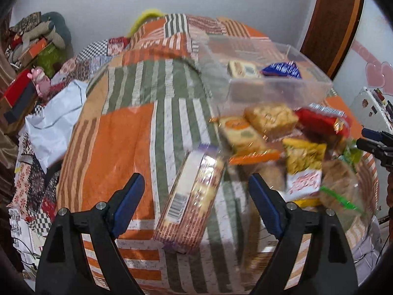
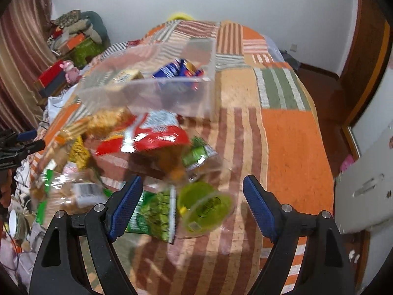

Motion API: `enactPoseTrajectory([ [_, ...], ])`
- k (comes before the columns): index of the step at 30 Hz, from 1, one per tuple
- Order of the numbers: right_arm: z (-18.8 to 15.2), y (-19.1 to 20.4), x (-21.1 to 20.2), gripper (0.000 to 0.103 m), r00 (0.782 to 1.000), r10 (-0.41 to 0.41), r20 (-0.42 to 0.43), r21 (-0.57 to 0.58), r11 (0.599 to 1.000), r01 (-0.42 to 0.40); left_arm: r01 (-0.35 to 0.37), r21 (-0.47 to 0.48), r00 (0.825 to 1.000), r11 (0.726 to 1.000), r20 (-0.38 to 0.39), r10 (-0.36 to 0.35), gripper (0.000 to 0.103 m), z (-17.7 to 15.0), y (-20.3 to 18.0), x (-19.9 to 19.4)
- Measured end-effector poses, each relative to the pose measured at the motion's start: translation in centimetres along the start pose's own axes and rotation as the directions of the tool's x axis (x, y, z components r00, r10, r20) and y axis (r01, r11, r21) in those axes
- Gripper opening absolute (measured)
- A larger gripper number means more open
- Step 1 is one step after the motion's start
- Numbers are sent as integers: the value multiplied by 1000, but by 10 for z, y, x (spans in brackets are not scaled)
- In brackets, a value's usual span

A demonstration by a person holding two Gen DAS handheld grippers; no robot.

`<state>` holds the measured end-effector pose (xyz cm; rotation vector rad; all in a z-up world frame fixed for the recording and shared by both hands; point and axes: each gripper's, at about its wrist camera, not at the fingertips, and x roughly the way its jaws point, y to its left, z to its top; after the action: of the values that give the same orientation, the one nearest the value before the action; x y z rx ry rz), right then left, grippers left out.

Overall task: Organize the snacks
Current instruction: 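Grasp the cracker roll with left tool while right tool grasps green jelly cup, then place cracker roll in clear box with left tool while right places jelly cup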

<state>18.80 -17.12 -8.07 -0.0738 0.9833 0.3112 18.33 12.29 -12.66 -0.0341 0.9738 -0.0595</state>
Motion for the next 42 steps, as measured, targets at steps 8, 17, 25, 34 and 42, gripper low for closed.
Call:
enactPoseTrajectory([
  [8, -10, -8, 5, 81, 1000, 14, -21, 28, 1000, -14, 19, 0, 997, 1000, -69, -19, 66, -14, 5, 30],
  [17, -18, -8, -1, 70, 998, 44, -38, 8, 999, -44, 48, -45, 998, 998, -40, -50, 46, -13, 11, 39],
  [25, -19, -16, 11, 56, 994, 94, -55, 50, 995, -92, 42, -41, 999, 998, -8, -42, 46, -13, 1, 25],
  [34, -18, -15, -8, 56, 999, 42, -10, 18, 999, -42, 39, -35, 997, 999, 74, -36, 46, 3, -2, -8],
  [42, 8, -20, -39, 56, 995, 30, 96, 22, 999, -32, 56, -28, 988, 998, 147, -52, 46, 28, -11, -28],
])
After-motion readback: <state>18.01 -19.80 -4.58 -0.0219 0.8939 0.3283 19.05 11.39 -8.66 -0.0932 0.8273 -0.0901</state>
